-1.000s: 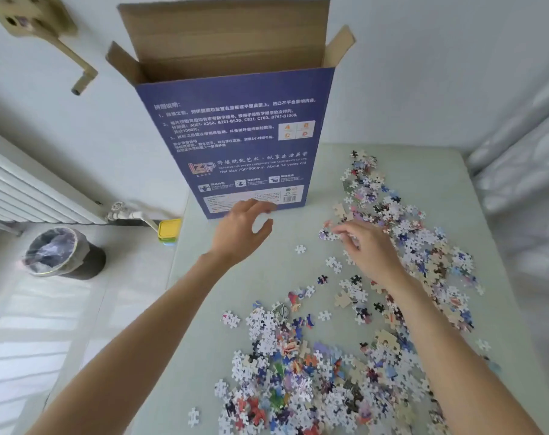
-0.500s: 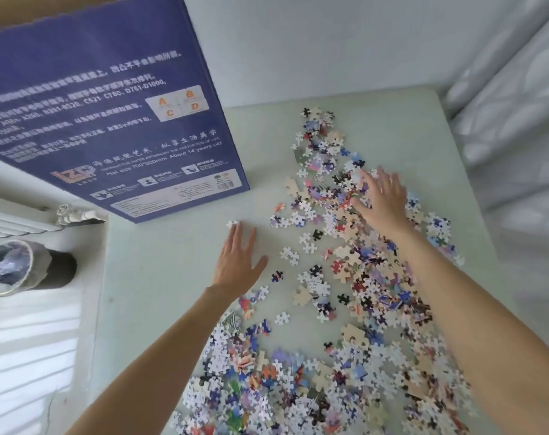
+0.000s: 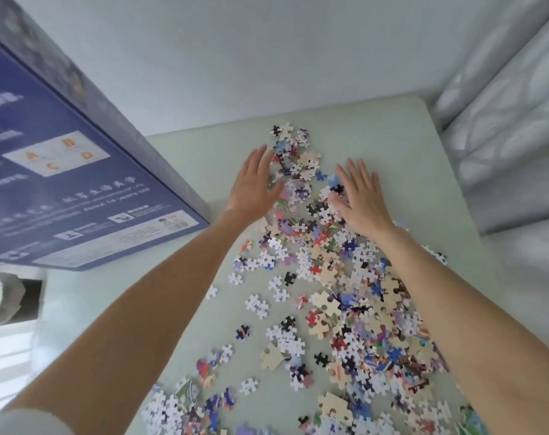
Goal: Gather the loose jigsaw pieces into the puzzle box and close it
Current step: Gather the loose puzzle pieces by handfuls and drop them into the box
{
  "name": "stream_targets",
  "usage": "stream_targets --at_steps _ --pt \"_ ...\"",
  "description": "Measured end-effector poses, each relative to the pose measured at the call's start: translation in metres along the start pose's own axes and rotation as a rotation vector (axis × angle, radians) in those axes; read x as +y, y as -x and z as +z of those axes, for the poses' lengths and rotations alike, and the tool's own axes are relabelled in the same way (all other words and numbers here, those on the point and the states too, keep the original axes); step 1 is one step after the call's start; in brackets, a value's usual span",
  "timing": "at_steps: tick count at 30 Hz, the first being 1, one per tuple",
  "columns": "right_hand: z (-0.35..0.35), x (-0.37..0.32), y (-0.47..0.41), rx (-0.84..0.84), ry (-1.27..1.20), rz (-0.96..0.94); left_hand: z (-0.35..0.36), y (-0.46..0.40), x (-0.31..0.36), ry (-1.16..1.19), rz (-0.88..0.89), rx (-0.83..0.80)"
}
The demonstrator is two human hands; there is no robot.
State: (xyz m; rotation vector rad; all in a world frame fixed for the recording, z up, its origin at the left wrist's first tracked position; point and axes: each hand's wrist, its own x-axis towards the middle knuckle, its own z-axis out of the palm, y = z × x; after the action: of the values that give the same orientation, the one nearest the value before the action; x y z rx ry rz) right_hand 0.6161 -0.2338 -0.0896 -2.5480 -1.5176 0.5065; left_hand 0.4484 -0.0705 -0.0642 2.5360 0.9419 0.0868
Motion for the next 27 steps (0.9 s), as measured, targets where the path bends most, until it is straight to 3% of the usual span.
stream_targets --at_steps 4,11,19,27 --pt "-0.001 -0.006 -0.029 0.05 -0.009 -0.054 0.004 -0.068 0.0 -0.058 -0.032 0.028" --pt "-0.005 -0.018 -0.068 0.009 -0.097 -0.138 0.022 -0.103 0.001 -0.106 0.143 -0.213" --pt "0.007 -0.025 0.014 -0.103 -0.133 -0.3 0.035 0.026 0.003 -0.055 0.279 -0.241" --pt "0.057 -0.084 0.152 -0.07 -0.151 -0.202 0.035 0.181 0.012 0.102 0.21 -0.315"
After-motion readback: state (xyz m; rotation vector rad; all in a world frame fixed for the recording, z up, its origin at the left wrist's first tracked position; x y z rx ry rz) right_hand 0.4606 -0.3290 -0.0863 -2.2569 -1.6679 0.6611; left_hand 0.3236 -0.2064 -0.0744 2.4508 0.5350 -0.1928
